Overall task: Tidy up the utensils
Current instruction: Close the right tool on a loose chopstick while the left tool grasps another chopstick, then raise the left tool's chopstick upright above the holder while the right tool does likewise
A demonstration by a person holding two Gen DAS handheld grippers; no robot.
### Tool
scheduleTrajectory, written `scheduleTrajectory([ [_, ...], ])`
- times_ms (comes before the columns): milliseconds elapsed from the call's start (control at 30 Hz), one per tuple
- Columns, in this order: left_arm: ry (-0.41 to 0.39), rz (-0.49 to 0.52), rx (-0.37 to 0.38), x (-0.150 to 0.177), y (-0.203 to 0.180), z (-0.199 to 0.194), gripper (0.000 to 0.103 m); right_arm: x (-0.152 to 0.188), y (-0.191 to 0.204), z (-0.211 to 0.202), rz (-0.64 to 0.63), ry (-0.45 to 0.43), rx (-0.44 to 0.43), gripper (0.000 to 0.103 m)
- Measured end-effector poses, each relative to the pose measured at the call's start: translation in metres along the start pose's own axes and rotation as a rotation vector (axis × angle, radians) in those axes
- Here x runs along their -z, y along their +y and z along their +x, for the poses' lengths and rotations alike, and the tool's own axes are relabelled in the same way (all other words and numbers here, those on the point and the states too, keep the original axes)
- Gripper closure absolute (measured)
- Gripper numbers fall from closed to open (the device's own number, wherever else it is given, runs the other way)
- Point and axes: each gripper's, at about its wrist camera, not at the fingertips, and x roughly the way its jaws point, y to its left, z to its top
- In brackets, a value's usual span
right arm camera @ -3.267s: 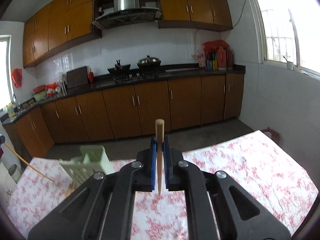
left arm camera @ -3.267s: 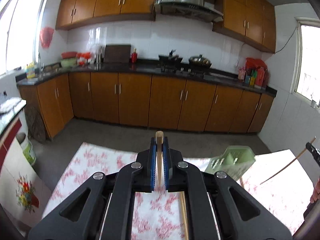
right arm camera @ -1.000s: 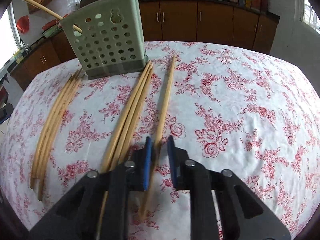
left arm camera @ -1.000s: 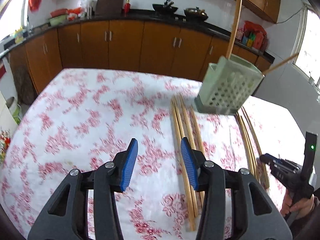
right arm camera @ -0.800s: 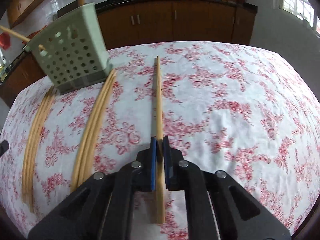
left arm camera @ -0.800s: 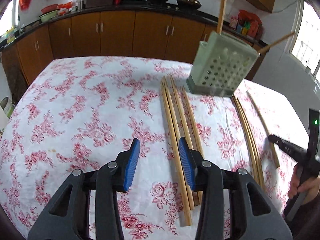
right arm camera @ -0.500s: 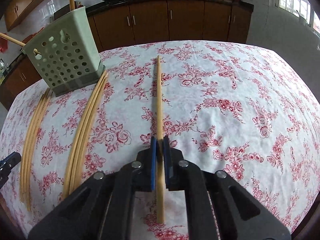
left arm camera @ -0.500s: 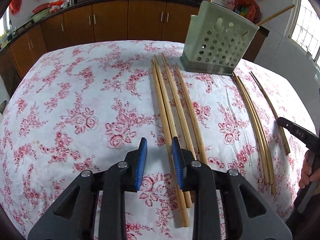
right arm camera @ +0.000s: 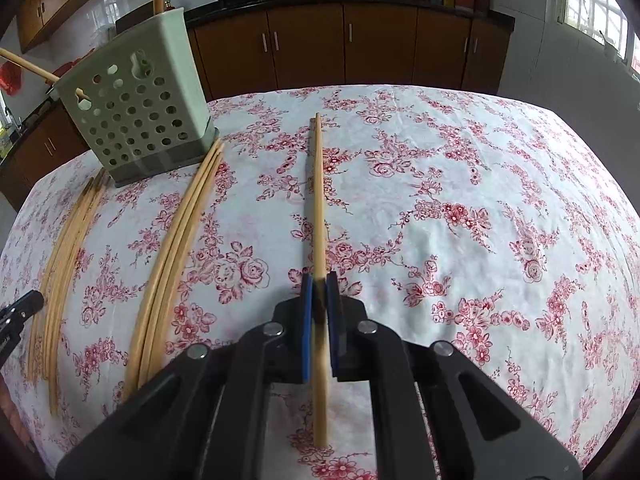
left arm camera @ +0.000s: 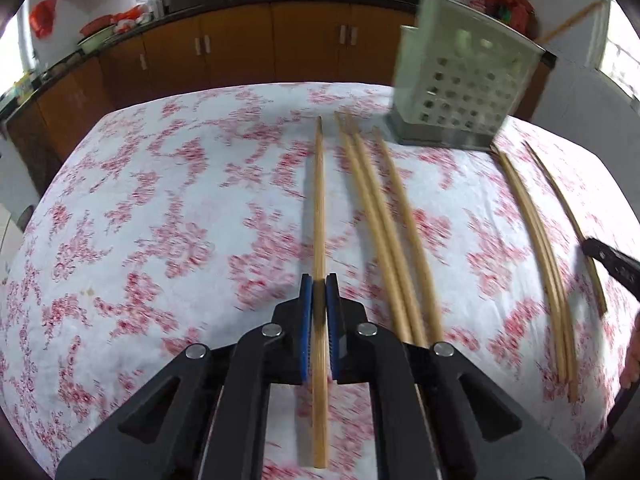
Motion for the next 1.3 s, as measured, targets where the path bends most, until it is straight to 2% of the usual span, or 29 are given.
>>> scheduleTrajectory([
  [133, -0.001, -0.076, -0.045, -0.014, 0.033, 0.009, 0.095, -0.005, -0.003, 0.004, -0.002, -0.008, -0.003, 0.095],
  [267, 0.005, -0.111, 0.008, -0.014, 0.051, 0.009, 0.095, -0.01, -0.006, 0.008, -0.007, -0.014, 0.001, 0.095],
  [533, -0.02, -0.087, 0.043, 0.0, 0.048, 0.001, 0.094, -0.007, -0.008, 0.006, -0.005, -0.016, -0.001, 0.095],
  [1300, -0.031, -0.054, -0.005, 0.012, 0.044, -0.008, 0.094, 0.015, -0.006, -0.012, -0.019, -0.024, 0.01, 0.095],
])
